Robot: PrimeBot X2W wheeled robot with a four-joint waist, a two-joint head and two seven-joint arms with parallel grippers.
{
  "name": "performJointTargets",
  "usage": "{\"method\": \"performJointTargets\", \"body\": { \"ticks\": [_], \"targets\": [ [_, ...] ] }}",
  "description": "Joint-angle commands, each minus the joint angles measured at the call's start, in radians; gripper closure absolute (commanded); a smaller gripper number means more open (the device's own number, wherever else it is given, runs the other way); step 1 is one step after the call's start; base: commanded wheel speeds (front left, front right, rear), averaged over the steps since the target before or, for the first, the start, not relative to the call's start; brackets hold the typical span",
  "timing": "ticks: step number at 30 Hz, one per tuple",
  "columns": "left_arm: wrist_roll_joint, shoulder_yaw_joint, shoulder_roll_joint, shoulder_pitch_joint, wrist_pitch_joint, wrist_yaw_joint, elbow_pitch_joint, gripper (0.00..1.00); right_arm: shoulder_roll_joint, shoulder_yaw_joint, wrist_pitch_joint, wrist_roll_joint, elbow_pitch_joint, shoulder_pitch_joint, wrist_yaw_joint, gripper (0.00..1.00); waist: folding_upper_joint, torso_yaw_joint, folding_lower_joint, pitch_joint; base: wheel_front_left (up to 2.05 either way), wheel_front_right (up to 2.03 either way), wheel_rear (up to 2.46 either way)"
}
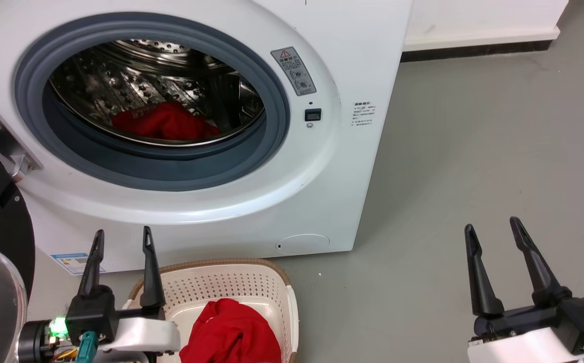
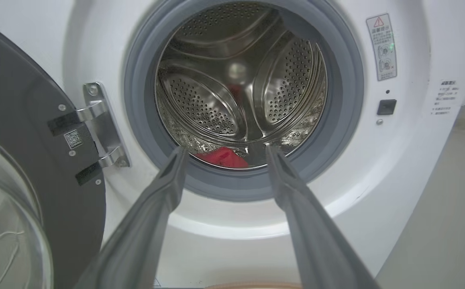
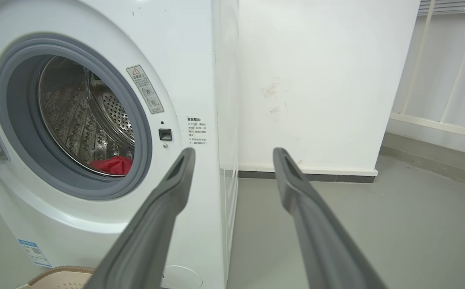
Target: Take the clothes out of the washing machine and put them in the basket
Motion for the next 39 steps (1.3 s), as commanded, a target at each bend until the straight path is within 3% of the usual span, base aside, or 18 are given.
{"method": "performJointTargets", "body": {
  "ticks": [1, 9, 18, 24, 31, 39],
  "targets": [
    [0.008, 0.007, -0.006, 0.016, -0.002, 0.0, -0.011, 0.0, 0.001, -0.004, -0.002, 0.005, 0.006, 0.014, -0.001, 0.0, 0.0, 0.003, 0.0001, -0.007, 0.0, 0.0, 0.0],
    [0.025, 0.036, -0.026, 0.025, -0.002, -0.027, -0.008, 0.0, 0.0, -0.01, -0.002, 0.011, 0.018, 0.021, -0.001, 0.0, 0.0, 0.007, 0.0001, -0.008, 0.0, 0.0, 0.0],
    [0.011, 0.061, 0.008, -0.14, -0.002, -0.107, 0.125, 0.0, 0.0, 0.006, -0.002, 0.022, 0.01, -0.037, -0.001, 0.0, 0.0, -0.02, 0.0001, 0.054, 0.0, 0.0, 0.0],
    [0.022, 0.071, 0.091, -0.411, -0.002, -0.169, 0.344, 0.0, 0.001, 0.032, -0.002, 0.04, -0.003, -0.105, -0.001, 0.0, 0.0, -0.083, 0.0001, 0.167, 0.0, 0.0, 0.0],
    [0.051, 0.053, 0.191, -0.674, 0.035, -0.205, 0.542, 0.0, 0.001, 0.039, -0.002, 0.067, -0.015, -0.163, -0.001, 0.0, 0.0, -0.146, 0.0001, 0.272, 0.0, 0.0, 0.0],
    [0.074, 0.016, 0.31, -0.97, 0.196, -0.246, 0.707, 0.0, 0.001, 0.035, -0.002, 0.114, -0.035, -0.22, -0.001, 0.0, 0.0, -0.213, 0.0001, 0.407, 0.0, 0.0, 0.0]
  ]
}}
